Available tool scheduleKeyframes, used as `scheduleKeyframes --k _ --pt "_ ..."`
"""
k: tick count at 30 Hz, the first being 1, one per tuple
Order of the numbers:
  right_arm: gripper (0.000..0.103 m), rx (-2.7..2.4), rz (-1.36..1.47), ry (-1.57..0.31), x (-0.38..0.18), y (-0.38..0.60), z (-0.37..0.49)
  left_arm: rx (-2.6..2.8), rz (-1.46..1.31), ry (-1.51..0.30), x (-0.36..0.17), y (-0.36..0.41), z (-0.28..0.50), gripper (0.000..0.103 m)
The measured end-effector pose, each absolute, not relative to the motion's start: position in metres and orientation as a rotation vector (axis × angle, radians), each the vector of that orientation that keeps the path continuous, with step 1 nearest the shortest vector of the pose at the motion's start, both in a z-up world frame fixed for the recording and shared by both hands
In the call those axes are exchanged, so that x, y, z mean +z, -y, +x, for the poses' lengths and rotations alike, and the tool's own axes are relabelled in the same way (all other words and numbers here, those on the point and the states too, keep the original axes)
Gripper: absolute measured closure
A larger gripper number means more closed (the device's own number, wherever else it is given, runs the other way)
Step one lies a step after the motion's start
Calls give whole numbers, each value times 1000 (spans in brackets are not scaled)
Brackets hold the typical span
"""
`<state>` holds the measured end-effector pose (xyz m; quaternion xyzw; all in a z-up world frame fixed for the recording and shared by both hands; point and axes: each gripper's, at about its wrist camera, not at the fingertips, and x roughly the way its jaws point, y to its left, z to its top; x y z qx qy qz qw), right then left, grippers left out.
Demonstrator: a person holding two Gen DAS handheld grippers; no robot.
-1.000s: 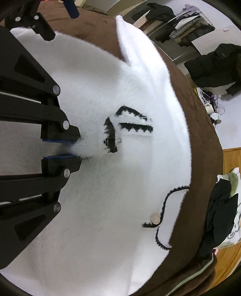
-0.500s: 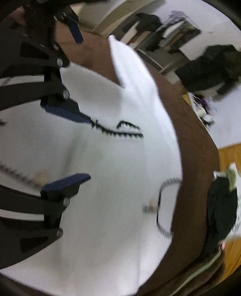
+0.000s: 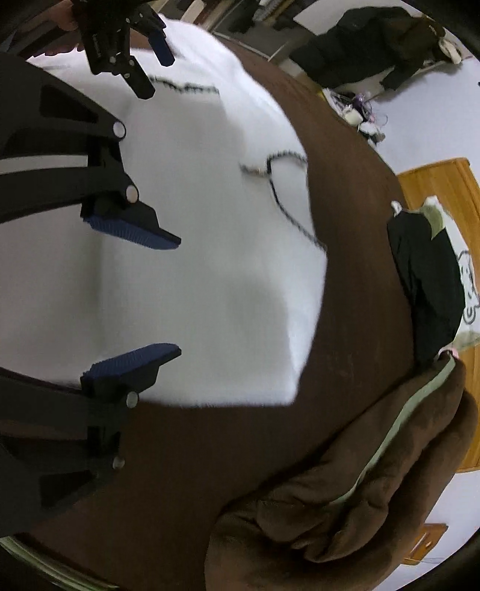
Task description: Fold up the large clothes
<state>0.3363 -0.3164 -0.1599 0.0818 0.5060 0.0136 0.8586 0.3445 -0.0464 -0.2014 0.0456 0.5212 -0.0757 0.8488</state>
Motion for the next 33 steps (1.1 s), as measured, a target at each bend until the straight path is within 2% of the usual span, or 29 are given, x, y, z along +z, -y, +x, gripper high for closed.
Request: scheduleKeyframes --k 7,21,25,27,33 --pt "50 29 131 -1108 -204 312 340 -170 102 -1141 -245 58 358 6" --pt "48 23 112 -1093 -218 306 343 -171 61 -1094 -247 53 351 6" --pt "44 78 147 -1060 -198 301 338 -155 15 -1108 -227 42 349 6" --pt "35 121 108 -1070 -189 287 337 -110 13 -1105 -214 31 344 6" --pt "26 255 -7 -1083 -167 241 326 45 -78 -1100 -179 -38 322 6"
